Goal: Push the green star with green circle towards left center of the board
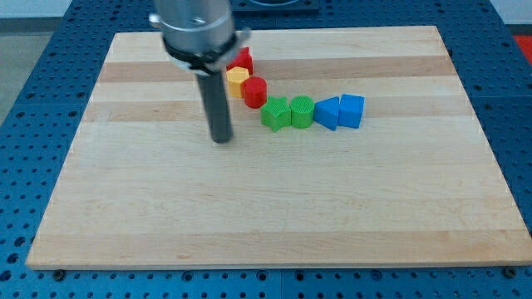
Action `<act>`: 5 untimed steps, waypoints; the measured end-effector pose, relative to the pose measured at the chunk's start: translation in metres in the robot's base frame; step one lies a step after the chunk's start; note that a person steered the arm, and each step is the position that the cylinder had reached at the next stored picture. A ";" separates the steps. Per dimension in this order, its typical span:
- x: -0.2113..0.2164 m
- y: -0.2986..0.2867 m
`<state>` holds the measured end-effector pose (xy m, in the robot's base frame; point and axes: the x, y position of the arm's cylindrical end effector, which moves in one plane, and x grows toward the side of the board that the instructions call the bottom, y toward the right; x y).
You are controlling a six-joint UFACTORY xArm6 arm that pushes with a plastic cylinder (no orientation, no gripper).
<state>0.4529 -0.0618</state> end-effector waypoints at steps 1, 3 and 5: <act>0.010 0.049; -0.001 0.152; -0.036 0.155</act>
<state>0.4165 0.0928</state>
